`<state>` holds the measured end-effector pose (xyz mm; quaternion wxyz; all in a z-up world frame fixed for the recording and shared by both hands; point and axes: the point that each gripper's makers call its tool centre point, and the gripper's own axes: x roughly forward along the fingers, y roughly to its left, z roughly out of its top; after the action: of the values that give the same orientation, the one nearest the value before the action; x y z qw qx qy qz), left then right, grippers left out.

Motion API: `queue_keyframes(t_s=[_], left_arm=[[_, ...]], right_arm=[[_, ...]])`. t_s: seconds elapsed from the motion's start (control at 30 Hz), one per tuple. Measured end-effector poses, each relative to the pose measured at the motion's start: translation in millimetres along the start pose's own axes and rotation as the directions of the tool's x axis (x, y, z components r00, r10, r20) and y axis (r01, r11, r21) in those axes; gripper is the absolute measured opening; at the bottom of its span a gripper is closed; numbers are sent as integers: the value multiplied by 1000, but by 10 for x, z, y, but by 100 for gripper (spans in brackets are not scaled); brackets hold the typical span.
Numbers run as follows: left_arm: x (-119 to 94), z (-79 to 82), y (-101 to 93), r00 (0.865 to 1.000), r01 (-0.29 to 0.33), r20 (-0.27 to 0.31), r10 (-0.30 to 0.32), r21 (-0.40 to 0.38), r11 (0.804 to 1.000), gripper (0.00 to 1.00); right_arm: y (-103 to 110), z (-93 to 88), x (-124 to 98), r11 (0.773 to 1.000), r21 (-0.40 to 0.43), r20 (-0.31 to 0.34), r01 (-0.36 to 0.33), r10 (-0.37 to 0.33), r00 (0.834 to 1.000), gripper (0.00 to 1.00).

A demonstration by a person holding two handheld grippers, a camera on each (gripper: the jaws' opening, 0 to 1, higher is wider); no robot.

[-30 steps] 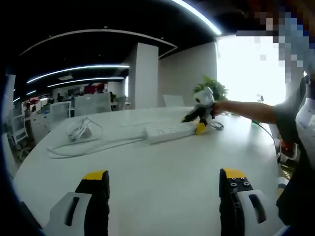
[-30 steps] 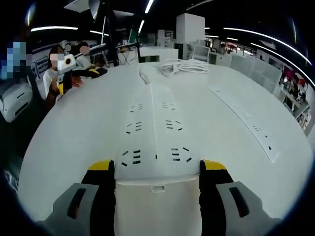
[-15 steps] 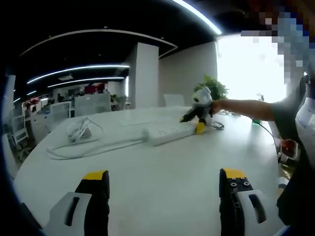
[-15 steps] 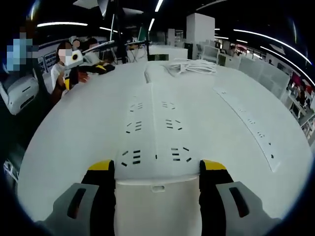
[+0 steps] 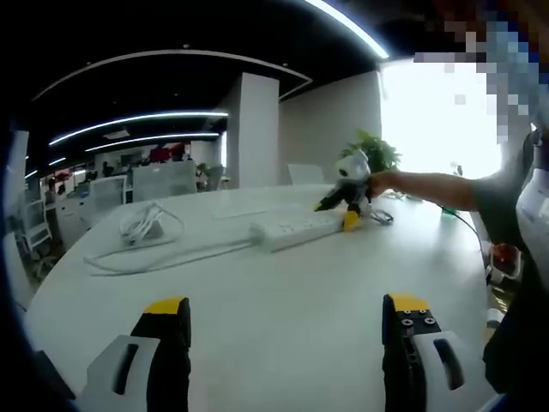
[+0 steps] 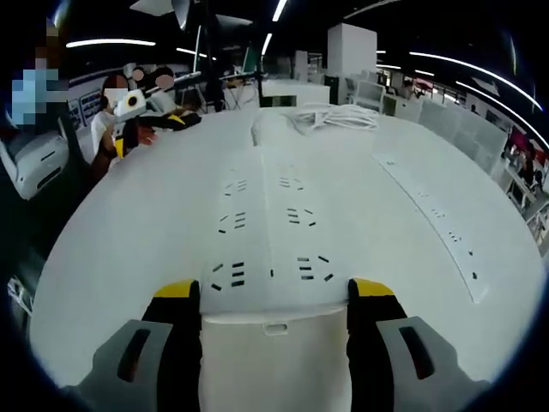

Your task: Straighten the power strip on the desk, plug the charger into it

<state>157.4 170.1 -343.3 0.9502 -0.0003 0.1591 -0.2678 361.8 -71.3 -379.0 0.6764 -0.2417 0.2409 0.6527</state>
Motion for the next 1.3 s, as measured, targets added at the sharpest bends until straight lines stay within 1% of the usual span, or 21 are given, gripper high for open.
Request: queue_keyframes(t_s=[0.27, 0.5, 0.77, 0.8, 0.83, 0.87, 0.9, 0.93, 1.03, 1.2, 1.3], left_arm=[[-9, -3, 13, 1000, 0, 1, 0, -1, 1000, 95], [7, -8, -2, 1000, 6, 1, -6, 1, 1000, 94], [-8, -10, -4, 1000, 1, 3, -1, -2, 1000, 95], [-10, -11, -5, 1000, 1, 3, -1, -2, 1000, 95], [-12, -12, -7, 1000, 2, 2, -2, -2, 1000, 95], [-13, -14, -9, 1000, 2, 2, -2, -1, 1000, 95], [-14, -15, -11, 1000, 2, 1, -2, -1, 1000, 95], [-15, -16, -13, 1000, 2, 0, -2, 0, 1000, 95], [-21, -14, -17, 1000, 2, 1, -2, -1, 1000, 95], [-47, -4, -12, 1000, -3, 4, 3, 1, 1000, 95], [-62, 0, -14, 1000, -6, 6, 6, 0, 1000, 95]], right_arm=[[4, 3, 4, 1000, 11, 12, 6, -6, 1000, 68], [-16, 0, 6, 1000, 9, 2, 6, -6, 1000, 68], [-27, 0, 10, 1000, 10, 10, 8, -8, 1000, 70], [-27, 2, 15, 999, 35, 10, 12, -12, 1000, 81], [-14, 3, 32, 997, 75, 14, 11, -12, 1000, 97], [4, 11, 43, 998, 63, 11, 6, -7, 1000, 99], [22, 11, 27, 998, 58, 1, 10, -10, 1000, 100], [-15, 28, 36, 999, 46, -1, 23, -23, 1000, 100], [-49, 49, 14, 998, 57, 5, 32, -32, 999, 100], [-80, 22, -17, 998, 53, -8, 45, -45, 999, 100], [-111, 28, -57, 996, 55, 4, 76, -76, 997, 100]])
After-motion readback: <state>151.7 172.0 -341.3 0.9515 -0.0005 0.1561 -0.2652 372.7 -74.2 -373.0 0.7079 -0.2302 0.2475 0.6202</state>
